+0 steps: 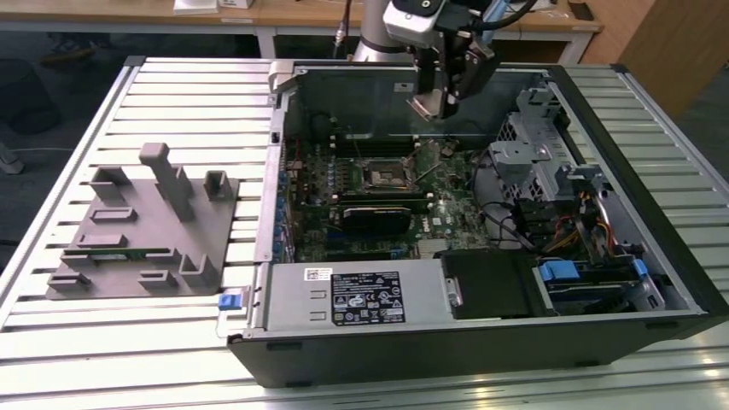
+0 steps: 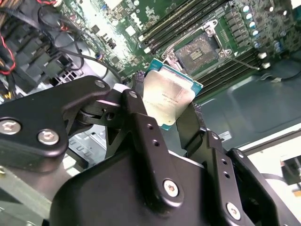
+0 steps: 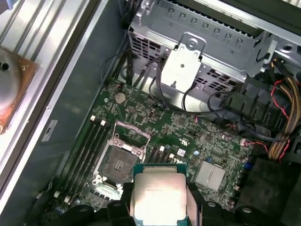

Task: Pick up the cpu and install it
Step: 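Place the cpu into insertion slot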

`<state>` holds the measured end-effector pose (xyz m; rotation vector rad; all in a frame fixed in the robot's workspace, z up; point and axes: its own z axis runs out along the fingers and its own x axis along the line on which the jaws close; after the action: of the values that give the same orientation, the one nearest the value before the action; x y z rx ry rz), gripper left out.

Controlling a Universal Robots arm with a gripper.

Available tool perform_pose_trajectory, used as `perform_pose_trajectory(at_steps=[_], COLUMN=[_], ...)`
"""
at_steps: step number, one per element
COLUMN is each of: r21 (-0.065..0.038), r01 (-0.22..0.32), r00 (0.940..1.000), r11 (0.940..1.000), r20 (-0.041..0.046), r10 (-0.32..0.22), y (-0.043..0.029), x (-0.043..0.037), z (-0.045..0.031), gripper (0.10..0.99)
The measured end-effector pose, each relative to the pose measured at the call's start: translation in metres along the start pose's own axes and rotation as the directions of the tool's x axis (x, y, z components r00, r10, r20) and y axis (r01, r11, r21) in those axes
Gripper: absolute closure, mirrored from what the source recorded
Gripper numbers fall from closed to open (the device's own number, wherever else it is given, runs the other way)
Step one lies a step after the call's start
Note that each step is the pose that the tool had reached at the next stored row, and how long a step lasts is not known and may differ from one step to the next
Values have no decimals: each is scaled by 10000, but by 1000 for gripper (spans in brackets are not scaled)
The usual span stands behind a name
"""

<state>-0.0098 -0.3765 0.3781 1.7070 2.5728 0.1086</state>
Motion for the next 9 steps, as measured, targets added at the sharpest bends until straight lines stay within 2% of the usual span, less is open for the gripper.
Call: perform_pose_trajectory(at_steps=[9], r21=[2], r01=[-862], r00=[9962], r11=[9963], r20=[77], r10=[862], y=[-26], x=[34], z=[60], gripper=[561])
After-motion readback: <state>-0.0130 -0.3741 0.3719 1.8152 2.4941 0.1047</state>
